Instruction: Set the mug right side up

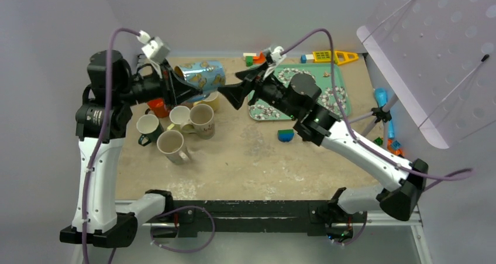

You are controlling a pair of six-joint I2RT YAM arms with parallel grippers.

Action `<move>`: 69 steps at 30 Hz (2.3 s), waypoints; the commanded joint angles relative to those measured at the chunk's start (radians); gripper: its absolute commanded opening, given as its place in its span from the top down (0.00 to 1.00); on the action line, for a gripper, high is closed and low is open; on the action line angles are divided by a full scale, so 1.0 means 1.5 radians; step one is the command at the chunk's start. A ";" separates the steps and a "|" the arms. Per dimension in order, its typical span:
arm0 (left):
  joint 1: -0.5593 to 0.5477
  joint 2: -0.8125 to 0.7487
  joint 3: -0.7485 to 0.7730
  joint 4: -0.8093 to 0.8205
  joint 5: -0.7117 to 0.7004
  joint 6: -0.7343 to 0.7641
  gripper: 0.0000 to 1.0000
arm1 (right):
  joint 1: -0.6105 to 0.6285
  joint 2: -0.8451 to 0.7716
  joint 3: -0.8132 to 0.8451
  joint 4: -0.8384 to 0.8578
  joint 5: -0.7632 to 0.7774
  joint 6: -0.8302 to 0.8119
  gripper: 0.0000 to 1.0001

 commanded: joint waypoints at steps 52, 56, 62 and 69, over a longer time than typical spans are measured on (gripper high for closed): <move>-0.106 -0.087 -0.271 -0.036 -0.732 0.308 0.00 | -0.238 -0.247 -0.337 -0.226 0.492 -0.001 0.04; -0.026 -0.101 -0.356 0.004 -0.820 0.254 0.00 | -0.283 -0.310 -0.421 -0.179 0.504 -0.008 0.01; 0.004 -0.260 -0.593 0.224 -0.873 0.256 0.00 | -0.292 -0.396 -0.497 -0.149 0.569 0.001 0.01; 0.004 -0.317 -0.678 0.257 -0.882 0.202 0.00 | -0.292 -0.415 -0.504 -0.157 0.601 0.054 0.01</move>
